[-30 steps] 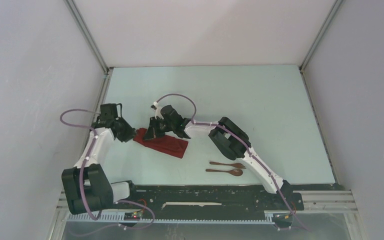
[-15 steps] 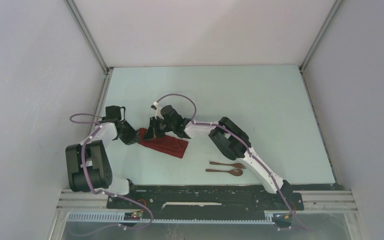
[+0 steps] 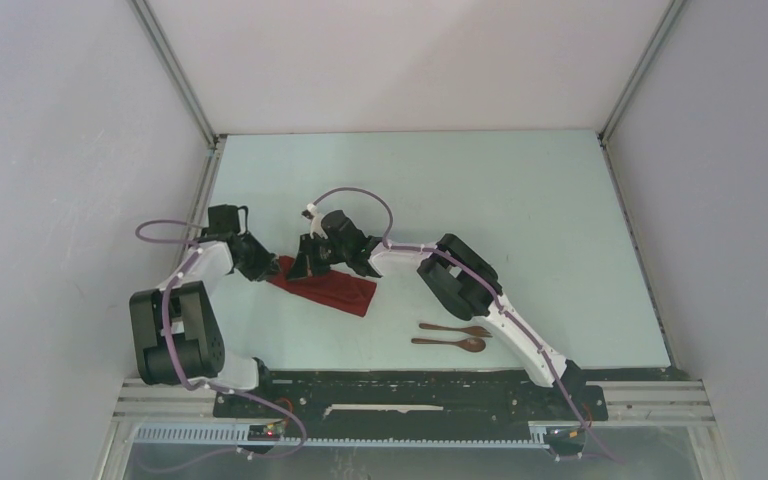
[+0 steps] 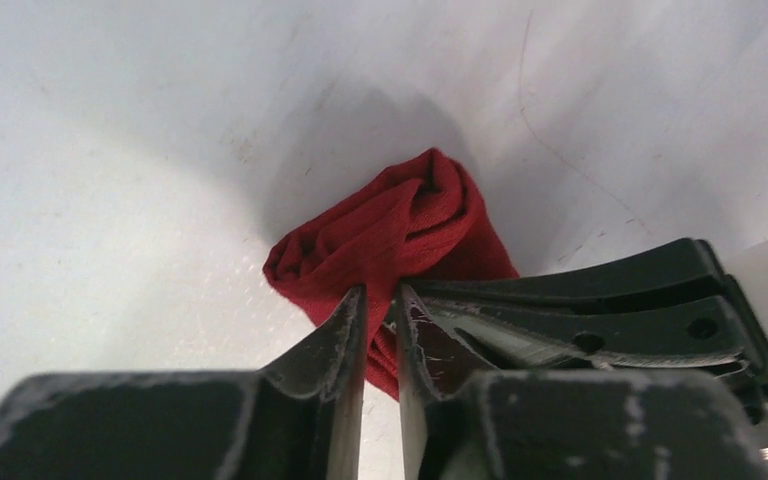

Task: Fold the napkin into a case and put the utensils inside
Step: Stuff the top corner of the smaller-rectangle-folded napkin into the folded napkin, then pick up the smaller rectangle-folded napkin from the center of the board.

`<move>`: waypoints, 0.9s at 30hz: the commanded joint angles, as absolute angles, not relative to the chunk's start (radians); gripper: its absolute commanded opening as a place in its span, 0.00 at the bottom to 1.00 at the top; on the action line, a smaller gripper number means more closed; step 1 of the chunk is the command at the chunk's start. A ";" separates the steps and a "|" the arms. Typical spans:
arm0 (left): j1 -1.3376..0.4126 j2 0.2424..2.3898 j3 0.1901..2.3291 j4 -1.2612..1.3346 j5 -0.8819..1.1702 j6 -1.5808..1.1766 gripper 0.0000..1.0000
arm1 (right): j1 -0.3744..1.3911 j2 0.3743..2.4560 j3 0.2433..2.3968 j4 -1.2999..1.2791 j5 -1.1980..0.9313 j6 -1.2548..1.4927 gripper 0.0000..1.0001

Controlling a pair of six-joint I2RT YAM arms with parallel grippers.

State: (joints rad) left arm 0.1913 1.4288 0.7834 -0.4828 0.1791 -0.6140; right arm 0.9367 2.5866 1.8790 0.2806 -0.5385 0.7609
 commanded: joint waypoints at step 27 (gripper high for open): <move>0.193 1.638 0.853 -0.481 0.151 -0.597 0.00 | 0.950 2.169 1.790 -0.326 -0.519 0.192 0.54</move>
State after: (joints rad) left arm 0.1913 1.6047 0.8536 -0.4377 0.2474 -0.6289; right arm 0.9379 2.3970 1.8423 -0.1089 -0.5365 0.4797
